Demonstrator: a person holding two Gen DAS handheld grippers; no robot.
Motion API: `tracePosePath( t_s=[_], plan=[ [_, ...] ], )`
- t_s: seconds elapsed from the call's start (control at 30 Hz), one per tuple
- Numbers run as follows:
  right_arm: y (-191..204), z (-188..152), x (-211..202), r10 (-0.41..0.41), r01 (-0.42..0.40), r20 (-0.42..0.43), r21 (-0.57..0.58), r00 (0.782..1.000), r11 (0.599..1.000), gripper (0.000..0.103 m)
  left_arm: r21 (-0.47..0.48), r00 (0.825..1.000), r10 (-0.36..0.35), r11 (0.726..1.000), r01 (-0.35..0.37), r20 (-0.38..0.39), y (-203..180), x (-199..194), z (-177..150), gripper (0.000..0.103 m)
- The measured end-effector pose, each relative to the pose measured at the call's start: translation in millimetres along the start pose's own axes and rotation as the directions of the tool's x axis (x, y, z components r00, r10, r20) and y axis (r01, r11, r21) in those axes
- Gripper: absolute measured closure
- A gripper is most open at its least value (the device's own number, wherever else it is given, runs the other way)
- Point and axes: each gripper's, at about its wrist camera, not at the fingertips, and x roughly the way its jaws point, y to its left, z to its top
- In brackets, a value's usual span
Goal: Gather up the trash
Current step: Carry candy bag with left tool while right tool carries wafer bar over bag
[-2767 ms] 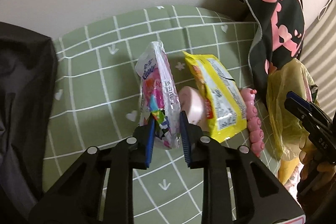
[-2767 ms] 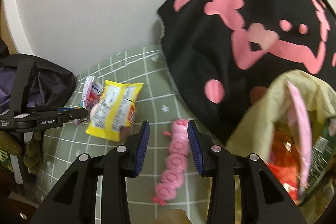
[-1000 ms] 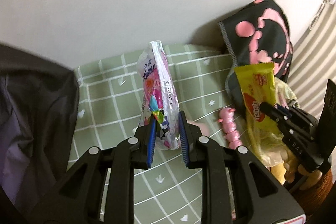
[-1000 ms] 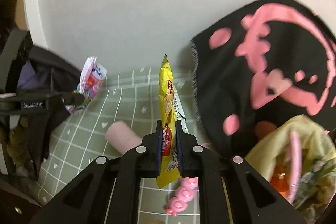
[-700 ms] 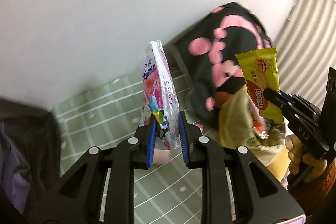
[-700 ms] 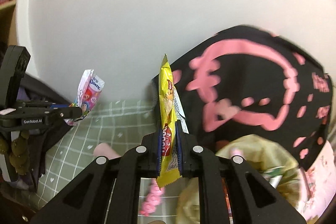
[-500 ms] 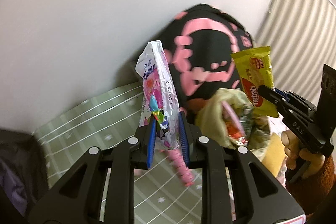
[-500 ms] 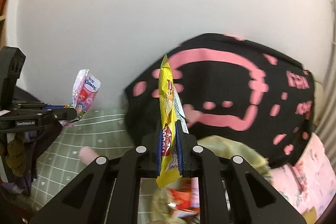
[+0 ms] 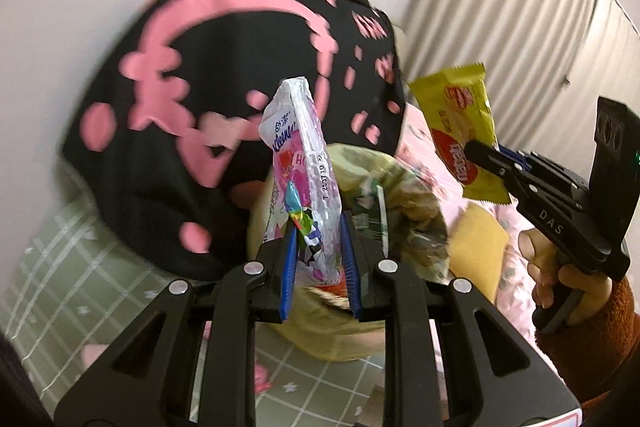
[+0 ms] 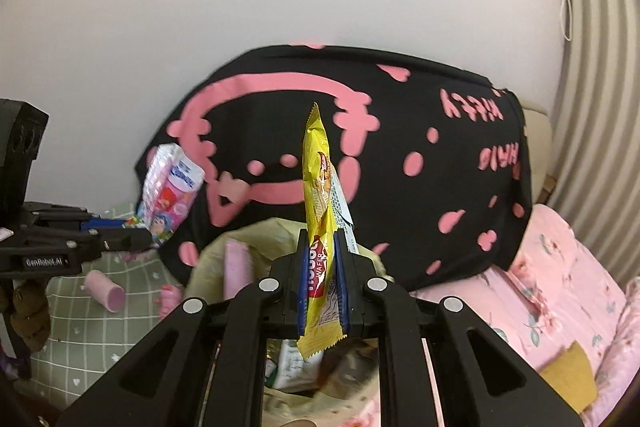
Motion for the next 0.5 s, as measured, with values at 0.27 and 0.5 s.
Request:
tracePosePath(
  t_s=[0.27, 0.5],
  plan=[
    [-28, -9, 22, -0.022, 0.025, -0.041, 0.064, 0.999, 0.998, 0.091, 0.004, 0.987, -0.025, 1.0, 0.026, -0.159, -3, 74, -9, 0.083],
    [-38, -3, 33, -0.044, 0.046, -0.04, 0.068, 0.998, 0.997, 0.091, 0.039, 0.976, -0.034, 0.998, 0.043, -0.214, -10, 109, -7, 0.083]
  ],
)
